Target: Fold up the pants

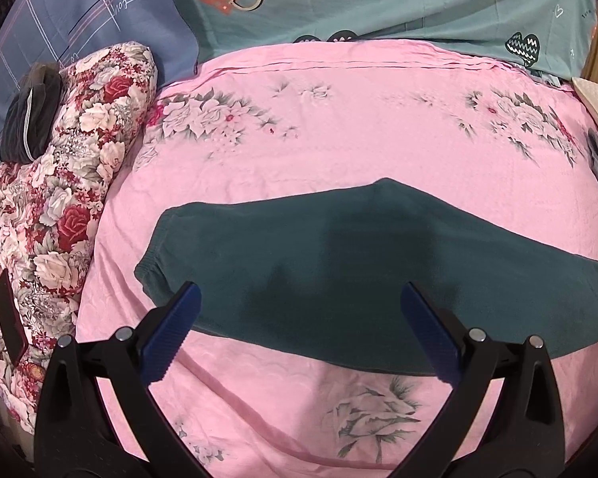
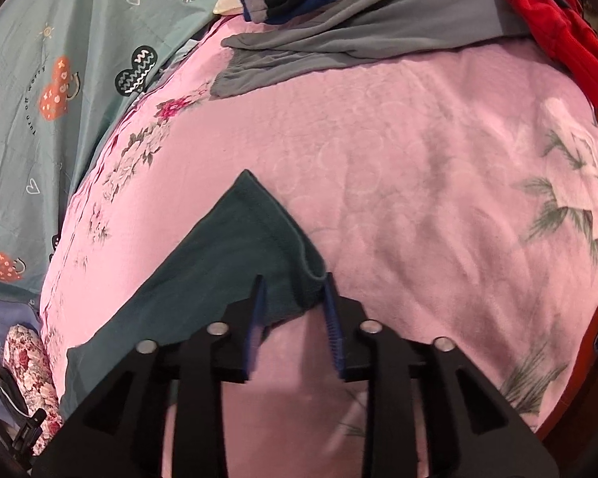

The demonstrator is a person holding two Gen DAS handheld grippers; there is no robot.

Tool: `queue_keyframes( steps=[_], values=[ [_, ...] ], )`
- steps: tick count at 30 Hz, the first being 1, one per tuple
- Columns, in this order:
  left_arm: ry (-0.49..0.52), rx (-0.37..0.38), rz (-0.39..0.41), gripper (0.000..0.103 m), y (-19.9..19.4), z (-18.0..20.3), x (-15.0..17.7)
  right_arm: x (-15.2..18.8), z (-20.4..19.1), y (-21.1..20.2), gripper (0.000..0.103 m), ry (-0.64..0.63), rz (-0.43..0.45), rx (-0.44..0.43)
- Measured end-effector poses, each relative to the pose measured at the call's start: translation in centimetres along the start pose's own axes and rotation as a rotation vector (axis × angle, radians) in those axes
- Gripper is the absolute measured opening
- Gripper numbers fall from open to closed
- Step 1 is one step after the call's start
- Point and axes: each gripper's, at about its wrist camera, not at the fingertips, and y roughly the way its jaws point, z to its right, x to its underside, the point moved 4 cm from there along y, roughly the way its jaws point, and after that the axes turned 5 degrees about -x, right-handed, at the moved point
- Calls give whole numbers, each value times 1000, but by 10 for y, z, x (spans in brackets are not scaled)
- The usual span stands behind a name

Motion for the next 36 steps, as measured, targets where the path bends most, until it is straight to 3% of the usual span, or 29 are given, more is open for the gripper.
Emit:
queue_keyframes(
  steps=[3,4,6,11,19,26,29,33,36],
  values=[
    [12,4,4,101,0,2,1,1,-1,2,25,-10,14,43],
    [15,5,6,101,0,3,1,0,1,2,13,-14,16,61],
    [17,7,7,101,0,3,0,-1,6,2,5,14,10,50],
    [2,2,13,101,2,-6,-4,-10,-9,-14,5,21,55,3],
    [-43,-5,-5,101,14,-29,-1,-6,-138,-36,5,-246,105,-179],
    [-118,-22,-33,101,23,-63,11,61,-264,-14,5,-563,10,-319],
    [-144,-30,-53,101,27,-77,20,114,-305,14,5,-684,-103,-362],
    [-161,-32,-73,101,29,-91,33,188,-329,44,5,-849,-257,-378],
    [-155,12,-78,101,29,-92,39,229,-333,63,5,-946,-346,-353]
  ],
)
